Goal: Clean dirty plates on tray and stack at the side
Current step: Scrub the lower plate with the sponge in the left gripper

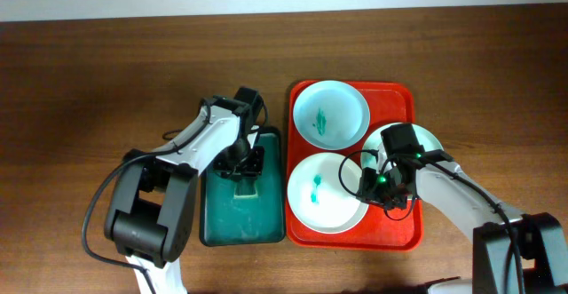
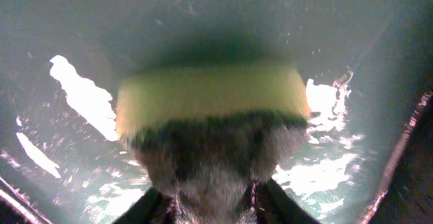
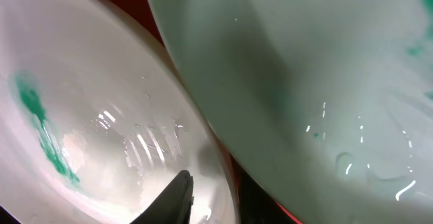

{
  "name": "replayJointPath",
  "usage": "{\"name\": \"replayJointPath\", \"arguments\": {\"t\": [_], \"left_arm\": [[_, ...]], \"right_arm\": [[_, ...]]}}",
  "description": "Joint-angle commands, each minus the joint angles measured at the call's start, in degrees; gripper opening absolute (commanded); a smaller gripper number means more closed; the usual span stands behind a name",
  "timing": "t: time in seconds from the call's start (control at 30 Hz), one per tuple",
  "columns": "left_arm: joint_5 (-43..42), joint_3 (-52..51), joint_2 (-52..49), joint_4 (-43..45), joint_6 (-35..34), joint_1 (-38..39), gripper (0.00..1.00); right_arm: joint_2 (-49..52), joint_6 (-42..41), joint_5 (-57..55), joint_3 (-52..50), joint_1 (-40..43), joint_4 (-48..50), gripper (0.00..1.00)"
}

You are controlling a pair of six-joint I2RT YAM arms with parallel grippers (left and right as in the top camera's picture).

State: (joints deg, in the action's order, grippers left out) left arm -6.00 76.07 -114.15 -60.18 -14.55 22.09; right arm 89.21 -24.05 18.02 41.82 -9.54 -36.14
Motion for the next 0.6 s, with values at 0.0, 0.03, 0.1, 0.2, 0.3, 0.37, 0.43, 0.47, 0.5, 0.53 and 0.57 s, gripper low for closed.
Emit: {"name": "replayJointPath", "arguments": {"t": [0.0,0.03,0.1,0.2,0.3,0.37,0.43,0.47,0.5,0.53,0.57], "left_arm": [[-0.42,-4.11,-0.83,4.55,0.04,-0.07,0.0],[-0.42,-4.7,-0.83,5.16,0.04,-0.07,0.0],[-0.42,-4.07,-0.7,4.46,0.07,-0.07,0.0],[-0.63,0.44,2.36,-0.68,0.13,-0.07,0.0],[-6.69,3.34,9.09,-1.99,2.67,0.28,0.0],[-10.64,3.23,10.03,2.12,2.64,3.96,0.0],[-11.61,2.97,9.11,6.71,2.62,9.46,0.0],[-11.85,2.93,8.46,9.38,2.6,12.52,0.0],[-11.82,2.93,6.16,13.57,0.76,17.42,0.0],[-11.85,2.93,4.7,14.88,-1.79,19.12,0.0],[-11.89,2.93,1.88,17.57,-5.01,21.46,0.0]], "right_arm": [[1.86,-0.44,-4.79,-1.31,-0.15,-0.46,0.25],[1.86,-0.44,-4.79,-1.31,-0.15,-0.46,0.14],[1.86,-0.48,-5.97,-1.31,-0.13,-0.42,0.04],[1.86,-1.05,-6.69,-1.31,0.33,0.0,0.04],[1.86,-2.19,-6.51,-1.31,2.51,0.92,0.04],[1.86,-1.7,-6.56,-1.31,2.49,0.83,0.04],[1.86,-1.73,-6.51,-1.31,2.45,0.83,0.04],[1.86,-1.73,-6.51,-1.31,2.45,0.79,0.04],[1.86,-1.73,-6.51,-1.31,2.45,0.57,0.04],[1.86,-1.73,-6.51,-1.31,2.45,0.37,0.04],[1.86,-1.73,-6.51,-1.31,2.45,-0.02,0.04]]}}
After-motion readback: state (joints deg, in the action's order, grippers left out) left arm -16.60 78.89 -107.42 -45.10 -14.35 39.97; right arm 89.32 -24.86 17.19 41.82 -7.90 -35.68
